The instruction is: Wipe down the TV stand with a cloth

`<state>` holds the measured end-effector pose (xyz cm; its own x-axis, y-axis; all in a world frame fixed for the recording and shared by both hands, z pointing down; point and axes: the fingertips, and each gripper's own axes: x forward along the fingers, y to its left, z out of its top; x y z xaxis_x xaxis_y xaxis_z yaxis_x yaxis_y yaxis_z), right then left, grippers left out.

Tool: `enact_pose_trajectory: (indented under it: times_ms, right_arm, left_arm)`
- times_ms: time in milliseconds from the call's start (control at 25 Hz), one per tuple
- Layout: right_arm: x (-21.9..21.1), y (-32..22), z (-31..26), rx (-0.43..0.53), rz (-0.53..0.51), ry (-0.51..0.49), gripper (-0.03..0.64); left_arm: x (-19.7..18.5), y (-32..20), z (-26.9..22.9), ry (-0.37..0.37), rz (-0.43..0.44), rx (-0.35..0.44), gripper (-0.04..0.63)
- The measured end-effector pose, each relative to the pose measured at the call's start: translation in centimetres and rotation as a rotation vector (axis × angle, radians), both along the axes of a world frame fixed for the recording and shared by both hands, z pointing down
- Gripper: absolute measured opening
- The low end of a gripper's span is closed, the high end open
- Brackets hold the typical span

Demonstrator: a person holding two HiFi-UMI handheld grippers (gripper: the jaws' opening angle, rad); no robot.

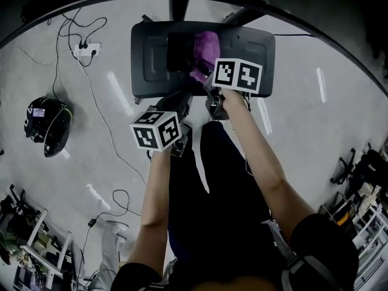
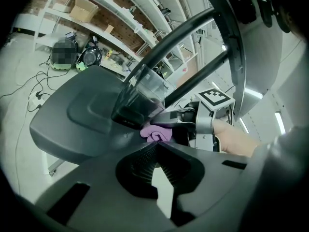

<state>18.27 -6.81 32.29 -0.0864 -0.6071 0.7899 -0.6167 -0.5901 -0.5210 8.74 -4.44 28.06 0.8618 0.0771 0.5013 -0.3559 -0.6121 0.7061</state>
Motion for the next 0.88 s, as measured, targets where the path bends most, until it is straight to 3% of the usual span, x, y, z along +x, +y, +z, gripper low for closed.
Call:
enact_pose_trajectory:
  times_ms: [880]
  right_arm:
    - [9.4, 9.3, 0.4, -0.004, 0.058, 0.004, 0.089]
  left_arm:
    - [9.1, 8.5, -0.2, 0.025, 0.038, -0.006, 0.006]
